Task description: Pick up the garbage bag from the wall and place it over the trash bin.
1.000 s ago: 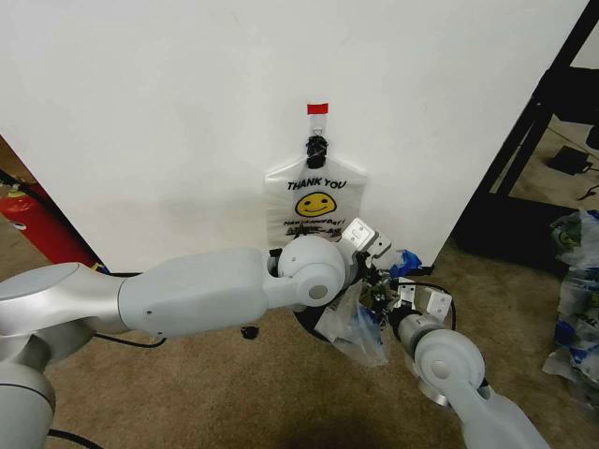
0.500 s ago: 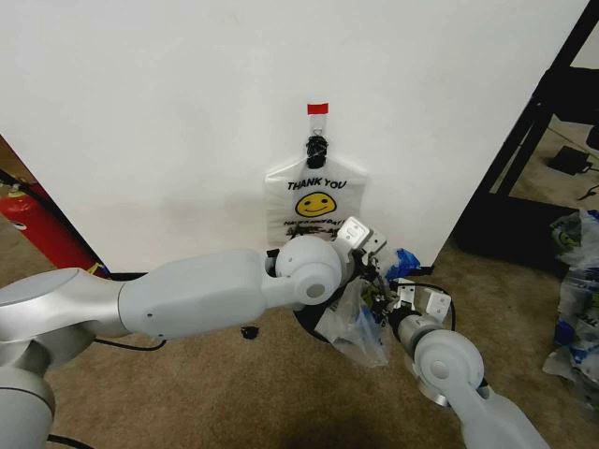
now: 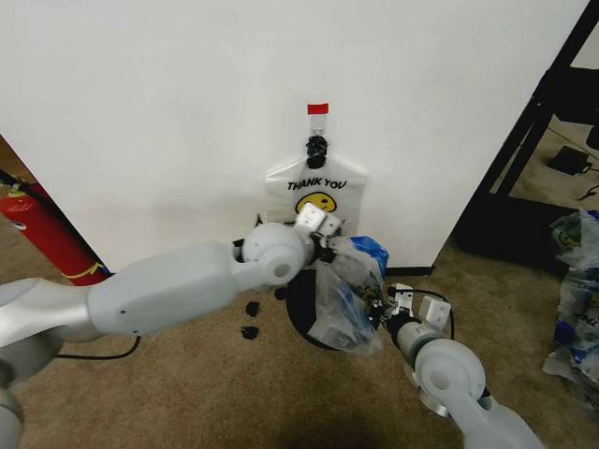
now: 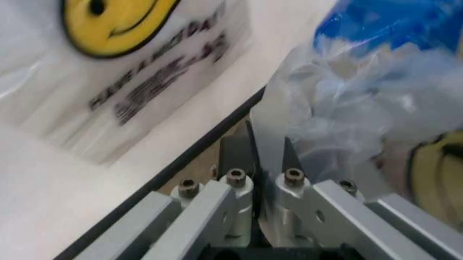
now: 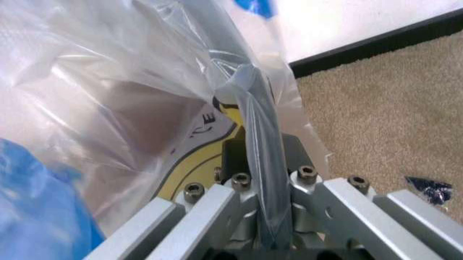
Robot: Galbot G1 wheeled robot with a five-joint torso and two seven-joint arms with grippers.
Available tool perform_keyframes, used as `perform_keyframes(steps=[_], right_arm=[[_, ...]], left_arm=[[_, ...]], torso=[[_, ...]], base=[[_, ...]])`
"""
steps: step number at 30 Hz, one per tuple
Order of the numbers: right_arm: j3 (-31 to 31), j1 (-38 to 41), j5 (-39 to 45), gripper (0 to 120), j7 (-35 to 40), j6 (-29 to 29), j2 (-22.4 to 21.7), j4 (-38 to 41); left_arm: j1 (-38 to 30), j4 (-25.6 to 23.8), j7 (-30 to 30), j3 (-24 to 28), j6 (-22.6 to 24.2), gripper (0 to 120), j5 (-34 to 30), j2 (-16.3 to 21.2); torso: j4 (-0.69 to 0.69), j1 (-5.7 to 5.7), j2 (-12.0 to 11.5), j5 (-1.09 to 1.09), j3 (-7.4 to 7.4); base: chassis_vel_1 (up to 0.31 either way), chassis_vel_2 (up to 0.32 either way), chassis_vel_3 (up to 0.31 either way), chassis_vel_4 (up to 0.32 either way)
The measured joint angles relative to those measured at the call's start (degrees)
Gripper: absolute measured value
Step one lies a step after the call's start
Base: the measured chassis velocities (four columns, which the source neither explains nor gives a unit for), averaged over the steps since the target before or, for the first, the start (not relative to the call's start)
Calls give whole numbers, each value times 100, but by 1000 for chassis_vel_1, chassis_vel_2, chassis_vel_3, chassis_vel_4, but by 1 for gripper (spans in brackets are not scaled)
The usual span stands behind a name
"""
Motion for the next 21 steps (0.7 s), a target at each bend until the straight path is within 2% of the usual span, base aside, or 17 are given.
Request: perform_keyframes(steps=[3, 7, 12, 16, 21], right_arm=[[56, -70, -18, 0, -142, 44, -63, 27], [43, -161, -180, 0, -414, 155, -101, 68], [9, -270, -739, 0, -1199, 680, -157, 75], [49, -300, -1061, 0, -1527, 981, -176, -35], [127, -258, -861, 0, -1418, 1135, -113, -150]], left_arm=[[140, -123, 86, -161, 60, 0, 18, 314], [241, -150, 157, -273, 104, 0, 21, 494], [409, -199, 254, -558, 186, 0, -88, 790], [547, -264, 311, -778, 197, 0, -140, 983], [843, -475, 406, -1103, 203, 0, -158, 1327]], torso=[[-1, 0, 0, 1, 0], [-1, 0, 0, 0, 0], [-1, 0, 0, 2, 0], [-2, 0, 0, 1, 0], [-1, 0, 0, 0, 0]], base=[[0, 0, 0, 0], [0, 0, 0, 0], [0, 0, 0, 0], [0, 0, 0, 0], [0, 0, 0, 0]])
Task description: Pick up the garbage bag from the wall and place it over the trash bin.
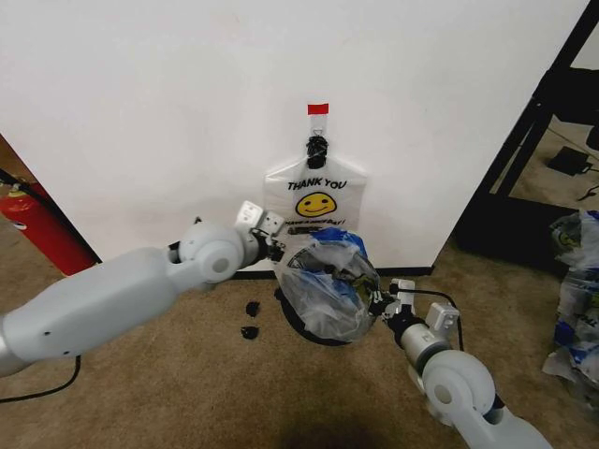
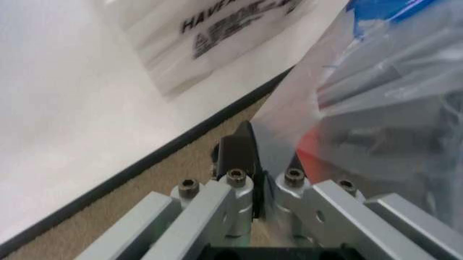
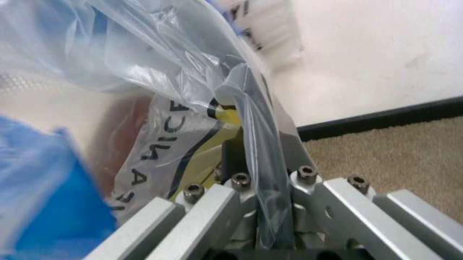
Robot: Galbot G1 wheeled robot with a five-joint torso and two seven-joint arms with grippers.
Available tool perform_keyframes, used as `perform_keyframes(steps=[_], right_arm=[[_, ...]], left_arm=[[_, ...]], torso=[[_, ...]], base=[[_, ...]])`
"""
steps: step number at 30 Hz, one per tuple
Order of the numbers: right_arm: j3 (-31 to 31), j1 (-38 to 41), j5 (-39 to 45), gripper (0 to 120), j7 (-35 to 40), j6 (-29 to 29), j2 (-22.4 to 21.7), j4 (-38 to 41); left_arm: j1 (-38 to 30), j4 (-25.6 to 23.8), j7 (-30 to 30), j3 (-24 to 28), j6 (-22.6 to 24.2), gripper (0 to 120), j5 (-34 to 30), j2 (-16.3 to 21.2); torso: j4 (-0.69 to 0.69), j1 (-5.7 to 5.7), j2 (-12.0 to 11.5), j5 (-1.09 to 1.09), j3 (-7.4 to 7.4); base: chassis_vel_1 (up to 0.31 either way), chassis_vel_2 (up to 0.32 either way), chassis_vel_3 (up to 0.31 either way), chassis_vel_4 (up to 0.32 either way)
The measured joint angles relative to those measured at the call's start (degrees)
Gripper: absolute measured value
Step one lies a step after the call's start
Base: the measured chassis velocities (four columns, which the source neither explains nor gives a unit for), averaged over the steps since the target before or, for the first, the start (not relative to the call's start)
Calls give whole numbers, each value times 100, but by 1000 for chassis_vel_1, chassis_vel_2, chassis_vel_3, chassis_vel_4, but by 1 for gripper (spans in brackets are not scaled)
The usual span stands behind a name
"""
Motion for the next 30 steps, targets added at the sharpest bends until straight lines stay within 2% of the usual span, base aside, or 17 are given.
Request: perform_keyframes(steps=[6, 19, 24, 29, 30], right_arm=[[156, 62, 556, 0, 166, 120, 117, 16], [450, -110, 1434, 0, 224, 191, 174, 248], [433, -33, 1522, 0, 318, 190, 199, 232], [334, -1, 1393, 0, 412, 164, 184, 98], [334, -1, 1393, 0, 412, 164, 184, 98]], left_arm=[[456, -269, 213, -254, 0, 0, 149, 428], [1290, -494, 425, -469, -13, 0, 398, 503], [1570, -642, 481, -513, -95, 0, 429, 534], [1617, -811, 504, -774, -194, 18, 562, 669], [1617, -811, 504, -774, -194, 18, 562, 669]], torso=[[1, 0, 0, 3, 0], [-1, 0, 0, 1, 0], [2, 0, -1, 0, 0], [-2, 0, -1, 3, 0], [-2, 0, -1, 3, 0]], base=[[0, 0, 0, 0], [0, 0, 0, 0], [0, 0, 0, 0], [0, 0, 0, 0], [0, 0, 0, 0]])
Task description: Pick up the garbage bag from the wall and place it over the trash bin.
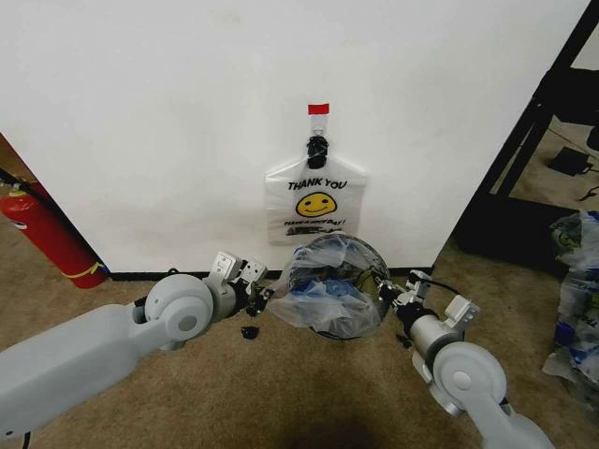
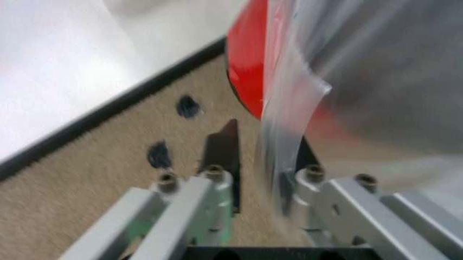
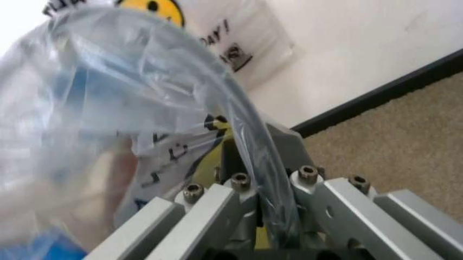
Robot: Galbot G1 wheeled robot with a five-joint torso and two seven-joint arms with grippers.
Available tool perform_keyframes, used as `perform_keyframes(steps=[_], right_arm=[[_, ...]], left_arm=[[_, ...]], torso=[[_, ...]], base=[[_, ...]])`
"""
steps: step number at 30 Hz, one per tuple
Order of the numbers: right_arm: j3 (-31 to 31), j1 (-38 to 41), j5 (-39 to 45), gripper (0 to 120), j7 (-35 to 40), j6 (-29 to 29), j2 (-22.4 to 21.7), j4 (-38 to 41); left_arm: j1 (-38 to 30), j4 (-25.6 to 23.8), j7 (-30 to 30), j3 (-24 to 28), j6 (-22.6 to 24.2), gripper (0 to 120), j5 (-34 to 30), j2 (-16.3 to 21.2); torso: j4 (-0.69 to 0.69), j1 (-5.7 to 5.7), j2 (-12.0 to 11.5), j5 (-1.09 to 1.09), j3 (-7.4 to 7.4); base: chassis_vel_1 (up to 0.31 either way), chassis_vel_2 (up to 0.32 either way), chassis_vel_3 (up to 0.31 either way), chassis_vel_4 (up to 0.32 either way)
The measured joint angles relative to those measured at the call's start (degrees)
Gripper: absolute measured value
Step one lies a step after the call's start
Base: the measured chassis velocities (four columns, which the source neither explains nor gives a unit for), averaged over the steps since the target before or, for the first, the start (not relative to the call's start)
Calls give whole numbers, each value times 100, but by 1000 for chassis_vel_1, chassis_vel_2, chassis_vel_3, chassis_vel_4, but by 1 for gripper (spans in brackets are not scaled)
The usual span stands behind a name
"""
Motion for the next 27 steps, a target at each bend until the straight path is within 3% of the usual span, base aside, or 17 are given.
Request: perform_keyframes(steps=[5, 8, 13, 16, 19, 27], right_arm=[[-53, 98, -17, 0, 39, -9, -15, -104], [-61, 122, -16, 0, 40, -16, -24, -133], [-85, 142, -20, 0, 38, -26, -37, -205], [-90, 142, -49, 0, 39, -31, -33, -227], [-95, 140, -84, 0, 46, -34, -26, -244], [-64, 108, -107, 0, 92, -56, -36, -244]], left_arm=[[202, -212, 143, -435, 81, 41, 71, 355], [437, -280, 220, -698, 97, 48, 146, 481], [941, -391, 282, -1444, -2, 68, 141, 672], [1023, -412, 227, -1618, -159, 77, -115, 650], [1096, -416, -37, -1829, -438, 90, -871, 421], [1105, -512, -209, -1956, -834, 100, -2068, 84]], torso=[[1, 0, 0, 0, 0], [3, 0, 0, -3, 0], [2, 0, 0, 1, 0], [3, 0, 0, -1, 0], [2, 0, 0, -2, 0], [2, 0, 0, -1, 1]], base=[[0, 0, 0, 0], [0, 0, 0, 0], [0, 0, 0, 0], [0, 0, 0, 0], [0, 0, 0, 0], [0, 0, 0, 0]])
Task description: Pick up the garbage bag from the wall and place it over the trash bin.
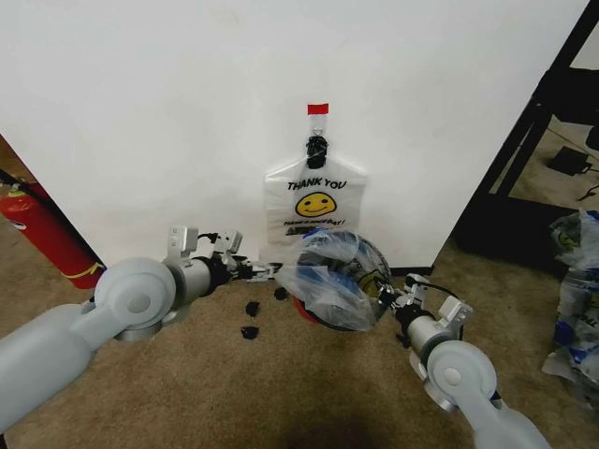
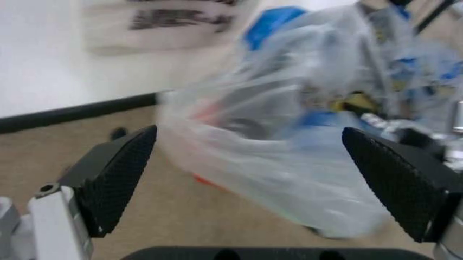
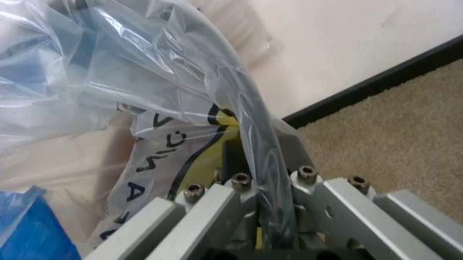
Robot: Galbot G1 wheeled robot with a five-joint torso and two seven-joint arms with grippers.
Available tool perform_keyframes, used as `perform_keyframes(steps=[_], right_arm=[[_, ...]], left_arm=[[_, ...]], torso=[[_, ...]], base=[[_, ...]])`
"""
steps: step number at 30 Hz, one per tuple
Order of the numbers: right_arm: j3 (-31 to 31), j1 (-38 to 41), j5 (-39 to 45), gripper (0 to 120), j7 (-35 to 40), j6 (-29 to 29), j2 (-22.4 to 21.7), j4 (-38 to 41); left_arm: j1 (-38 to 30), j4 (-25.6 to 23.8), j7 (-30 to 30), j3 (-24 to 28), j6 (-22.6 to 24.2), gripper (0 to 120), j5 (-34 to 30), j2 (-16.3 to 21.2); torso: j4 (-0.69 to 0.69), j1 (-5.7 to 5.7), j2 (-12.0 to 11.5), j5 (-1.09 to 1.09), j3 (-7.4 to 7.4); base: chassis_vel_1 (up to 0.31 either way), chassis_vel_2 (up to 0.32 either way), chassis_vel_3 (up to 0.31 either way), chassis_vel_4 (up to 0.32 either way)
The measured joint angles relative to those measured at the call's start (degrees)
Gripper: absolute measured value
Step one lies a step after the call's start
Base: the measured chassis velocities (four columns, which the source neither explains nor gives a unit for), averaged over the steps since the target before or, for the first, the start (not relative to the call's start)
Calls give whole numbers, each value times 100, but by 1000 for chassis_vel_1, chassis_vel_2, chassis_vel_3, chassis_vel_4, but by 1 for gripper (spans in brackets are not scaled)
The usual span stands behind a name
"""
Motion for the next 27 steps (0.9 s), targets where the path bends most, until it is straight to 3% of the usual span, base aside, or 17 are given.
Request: perform_keyframes(steps=[5, 11, 15, 17, 18, 22, 27], right_arm=[[68, -53, -2, 0, 3, -6, -5, 39], [100, -99, -93, 0, -3, -15, -6, 65], [51, -96, -148, 0, 5, -39, -70, 84], [32, -93, -151, 0, 34, -51, -94, 109], [32, -93, -151, 0, 34, -51, -94, 109], [-1, -131, -191, 0, 78, -80, -90, 160], [-25, -149, -219, 0, 89, -93, -68, 184]], left_arm=[[-32, -104, 36, -18, -196, 100, -56, -101], [-468, -456, 216, 52, -306, 100, 435, -27], [-1205, -868, 502, 684, -254, 100, 1592, -145], [-1867, -1008, 582, 1331, 51, 100, 1794, -454], [-1867, -1008, 582, 1331, 51, 100, 1794, -454], [-2619, -625, 432, 2436, 400, 99, 1943, -1026], [-2755, -177, 281, 2854, 549, 97, 1944, -1225]], torso=[[0, 0, 0, 0, 0], [0, 0, 0, 1, 0], [0, 0, 0, -1, 0], [2, 0, 0, 1, -1], [2, 0, 0, 1, -1], [-3, 1, 0, -1, 0], [-1, 1, 0, -2, 0]], base=[[0, 0, 0, 0], [0, 0, 0, 0], [0, 0, 0, 0], [0, 0, 0, 0], [0, 0, 0, 0], [0, 0, 0, 0], [0, 0, 0, 0]])
